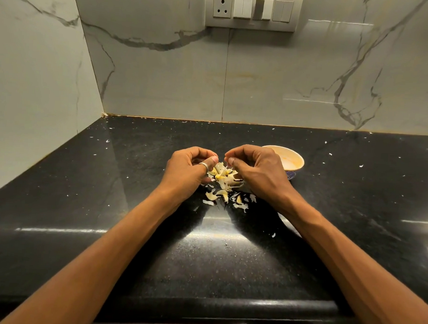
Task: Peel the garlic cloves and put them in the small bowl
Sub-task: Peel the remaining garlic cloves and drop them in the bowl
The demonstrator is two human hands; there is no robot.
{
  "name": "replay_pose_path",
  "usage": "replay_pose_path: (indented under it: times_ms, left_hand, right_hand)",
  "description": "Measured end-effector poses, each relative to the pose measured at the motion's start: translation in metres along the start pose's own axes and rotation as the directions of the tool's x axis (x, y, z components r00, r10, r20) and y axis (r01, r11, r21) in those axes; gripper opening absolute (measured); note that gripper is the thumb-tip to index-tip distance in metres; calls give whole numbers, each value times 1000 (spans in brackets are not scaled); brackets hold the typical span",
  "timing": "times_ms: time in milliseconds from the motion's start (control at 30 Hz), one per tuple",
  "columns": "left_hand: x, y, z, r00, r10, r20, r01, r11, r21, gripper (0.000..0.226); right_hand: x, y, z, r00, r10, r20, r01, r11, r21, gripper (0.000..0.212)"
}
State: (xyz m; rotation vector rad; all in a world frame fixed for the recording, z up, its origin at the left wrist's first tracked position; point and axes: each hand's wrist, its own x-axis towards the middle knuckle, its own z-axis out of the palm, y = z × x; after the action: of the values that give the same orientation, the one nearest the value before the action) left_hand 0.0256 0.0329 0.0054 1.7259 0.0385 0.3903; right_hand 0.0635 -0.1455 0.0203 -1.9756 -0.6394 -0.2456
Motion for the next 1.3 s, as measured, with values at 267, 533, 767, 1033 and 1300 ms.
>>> replay_pose_path:
  times_ms: [267,533,767,1033,1300]
  left_hand:
    - [-2,5,-2,999,38,-37,-35,996,77,14]
    - [-2,21,-10,975,124,182,-192,882,430,16]
    - [8,51,-6,834,-126,537,-337,655,677,31]
    - [20,36,-7,860,-13,509,-348,714,607,9]
    - [21,19,-4,889,161,430,-428,629,649,12]
  right_hand:
    - [3,-9,-23,998,18,-60,-15,999,49,11]
    - [2,-20,-34,975,-48,217,119,937,-328,9]
    - [14,-38,-31,879,49,474,243,810,-533,7]
    - [15,-26,-50,839,8,544,255,877,-406,6]
    - [5,-23,-40,766,80,638,248,879,-408,13]
